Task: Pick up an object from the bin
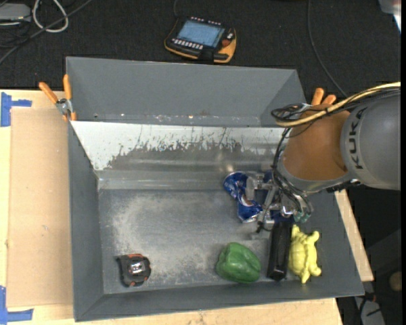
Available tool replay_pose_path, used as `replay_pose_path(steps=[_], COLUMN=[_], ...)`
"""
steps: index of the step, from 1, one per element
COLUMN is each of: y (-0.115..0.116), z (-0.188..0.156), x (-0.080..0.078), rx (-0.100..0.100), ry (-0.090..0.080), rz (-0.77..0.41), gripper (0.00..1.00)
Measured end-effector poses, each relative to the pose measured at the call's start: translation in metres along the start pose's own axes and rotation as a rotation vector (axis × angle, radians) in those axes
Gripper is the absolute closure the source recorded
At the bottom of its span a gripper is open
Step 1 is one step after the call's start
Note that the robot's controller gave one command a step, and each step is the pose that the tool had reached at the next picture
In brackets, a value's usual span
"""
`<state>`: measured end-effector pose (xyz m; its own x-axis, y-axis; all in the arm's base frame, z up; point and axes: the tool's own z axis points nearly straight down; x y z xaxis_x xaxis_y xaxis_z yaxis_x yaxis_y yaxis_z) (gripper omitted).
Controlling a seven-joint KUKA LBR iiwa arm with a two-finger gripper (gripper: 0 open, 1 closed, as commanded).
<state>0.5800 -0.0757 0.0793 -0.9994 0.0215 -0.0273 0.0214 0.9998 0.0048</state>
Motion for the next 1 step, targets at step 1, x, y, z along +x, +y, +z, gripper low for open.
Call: replay_pose_path(steps=[1], y=[-0.0073], z=[-0.0097], x=[0.0075], rx=[-0.003], ry=[0.007], rz=[-0.065], gripper=[1.0])
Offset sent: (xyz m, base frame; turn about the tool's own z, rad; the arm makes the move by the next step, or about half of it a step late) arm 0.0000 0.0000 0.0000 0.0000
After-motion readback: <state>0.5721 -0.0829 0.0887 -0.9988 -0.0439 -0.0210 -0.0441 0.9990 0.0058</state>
